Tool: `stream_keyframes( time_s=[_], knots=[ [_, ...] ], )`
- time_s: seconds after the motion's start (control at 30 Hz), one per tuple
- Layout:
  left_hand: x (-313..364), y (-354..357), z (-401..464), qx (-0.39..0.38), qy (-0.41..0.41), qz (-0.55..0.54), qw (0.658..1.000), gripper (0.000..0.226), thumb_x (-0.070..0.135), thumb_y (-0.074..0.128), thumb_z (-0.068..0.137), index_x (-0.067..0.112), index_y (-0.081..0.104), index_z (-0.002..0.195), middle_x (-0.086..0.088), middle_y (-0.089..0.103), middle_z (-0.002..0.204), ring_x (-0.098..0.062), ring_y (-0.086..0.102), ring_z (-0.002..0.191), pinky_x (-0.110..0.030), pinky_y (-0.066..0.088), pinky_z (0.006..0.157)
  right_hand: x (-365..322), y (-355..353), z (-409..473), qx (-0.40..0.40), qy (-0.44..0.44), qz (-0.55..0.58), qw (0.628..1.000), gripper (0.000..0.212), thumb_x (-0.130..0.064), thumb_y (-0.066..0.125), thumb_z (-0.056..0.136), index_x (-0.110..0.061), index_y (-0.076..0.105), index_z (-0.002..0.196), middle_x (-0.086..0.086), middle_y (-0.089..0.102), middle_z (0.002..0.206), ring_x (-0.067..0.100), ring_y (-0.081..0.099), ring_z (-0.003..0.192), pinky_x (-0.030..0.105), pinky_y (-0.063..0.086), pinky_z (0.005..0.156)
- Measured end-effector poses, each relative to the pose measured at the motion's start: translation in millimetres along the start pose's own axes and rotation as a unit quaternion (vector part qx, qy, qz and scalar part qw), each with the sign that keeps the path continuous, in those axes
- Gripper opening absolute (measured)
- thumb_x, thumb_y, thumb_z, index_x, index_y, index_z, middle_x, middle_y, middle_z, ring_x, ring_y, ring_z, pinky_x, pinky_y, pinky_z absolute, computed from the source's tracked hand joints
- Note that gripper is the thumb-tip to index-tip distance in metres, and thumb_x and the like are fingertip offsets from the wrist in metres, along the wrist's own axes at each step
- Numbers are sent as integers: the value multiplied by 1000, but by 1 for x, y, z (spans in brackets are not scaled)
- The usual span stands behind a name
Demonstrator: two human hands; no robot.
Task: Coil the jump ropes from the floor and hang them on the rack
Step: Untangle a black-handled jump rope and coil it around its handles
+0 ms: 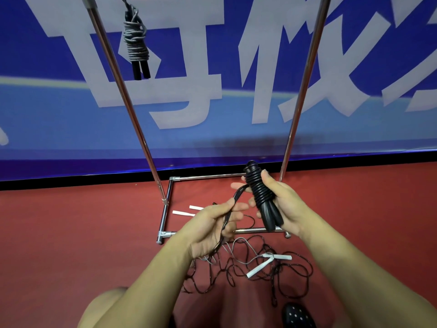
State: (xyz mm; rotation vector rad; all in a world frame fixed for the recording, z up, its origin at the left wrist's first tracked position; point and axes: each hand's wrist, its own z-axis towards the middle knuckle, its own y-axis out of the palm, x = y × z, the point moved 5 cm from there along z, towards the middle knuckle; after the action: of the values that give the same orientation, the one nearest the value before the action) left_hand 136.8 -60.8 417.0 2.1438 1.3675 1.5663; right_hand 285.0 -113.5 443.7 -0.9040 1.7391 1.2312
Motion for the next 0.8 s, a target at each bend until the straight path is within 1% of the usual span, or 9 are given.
stream_keyframes(
  time_s=[0.07, 0.1, 0.2, 0.3, 0.4, 0.47, 0.53, 0.67, 0.8],
  knots=[
    [3, -3, 1, 28, 19, 11, 999, 28, 25, 64, 89, 2, 75, 100, -8, 76, 83, -9, 66, 52, -17, 54, 48, -2, -2, 0, 0, -4, -8, 1000, 51, -47, 44, 101, -6, 65, 124, 9, 72, 127, 12, 64, 64, 25, 54, 49],
    [5, -5, 1, 41, 32, 28, 998, 26, 23, 65, 88, 3, 75, 100, -10, 77, 89, -10, 69, 58, -18, 57, 54, -3, -3, 1, 0, -4, -11, 1000, 51, -46, 44, 102, -5, 65, 124, 10, 72, 126, 13, 64, 65, 25, 54, 50],
    [9, -11, 0, 82, 62, 83, 991, 19, 17, 66, 93, 5, 76, 103, -11, 78, 98, -9, 74, 70, -18, 59, 62, -1, -5, 4, 0, -2, -27, 1000, 52, -46, 47, 101, -3, 67, 122, 11, 72, 126, 15, 64, 68, 25, 55, 53],
    [12, -19, -1, 127, 81, 120, 981, 14, 12, 70, 92, 7, 77, 103, -12, 78, 104, -10, 74, 76, -17, 58, 63, 4, -7, 7, -2, 1, -56, 998, 55, -49, 52, 97, -2, 72, 117, 13, 72, 125, 16, 64, 71, 26, 54, 56],
    [18, -24, -2, 164, 118, 169, 965, 7, 8, 76, 88, 11, 80, 93, -12, 79, 99, -13, 74, 79, -20, 56, 68, 6, -7, 8, 4, 4, -83, 997, 51, -45, 52, 102, -1, 72, 118, 11, 76, 116, 17, 66, 71, 26, 55, 58],
    [22, -24, -4, 195, 158, 231, 940, 11, 7, 79, 85, 18, 82, 83, -12, 79, 88, -14, 72, 76, -22, 52, 70, 8, -8, 9, 22, 3, -105, 994, 44, -38, 51, 104, -1, 70, 117, 4, 79, 95, 17, 68, 69, 26, 56, 59],
    [25, -21, -5, 213, 192, 287, 914, 13, 9, 79, 86, 21, 81, 84, -13, 78, 81, -13, 69, 73, -17, 49, 66, 11, -8, 10, 34, -6, -137, 990, 36, -34, 55, 103, -3, 69, 115, 6, 76, 86, 22, 71, 73, 29, 58, 63],
    [20, -16, 0, 184, 216, 304, 910, 12, 6, 71, 93, 5, 80, 102, -6, 80, 88, -9, 69, 75, -13, 49, 69, 22, -9, 18, 61, -26, -160, 985, 33, -29, 65, 98, -5, 65, 121, 20, 76, 105, 36, 75, 91, 41, 61, 85],
    [16, -14, 3, 163, 203, 344, 902, 18, 6, 62, 100, 7, 77, 110, 2, 80, 93, -3, 72, 81, -10, 49, 72, 29, -12, 21, 77, -29, -165, 983, 28, -26, 68, 97, -8, 67, 120, 17, 77, 109, 31, 75, 98, 42, 58, 93]
  ],
)
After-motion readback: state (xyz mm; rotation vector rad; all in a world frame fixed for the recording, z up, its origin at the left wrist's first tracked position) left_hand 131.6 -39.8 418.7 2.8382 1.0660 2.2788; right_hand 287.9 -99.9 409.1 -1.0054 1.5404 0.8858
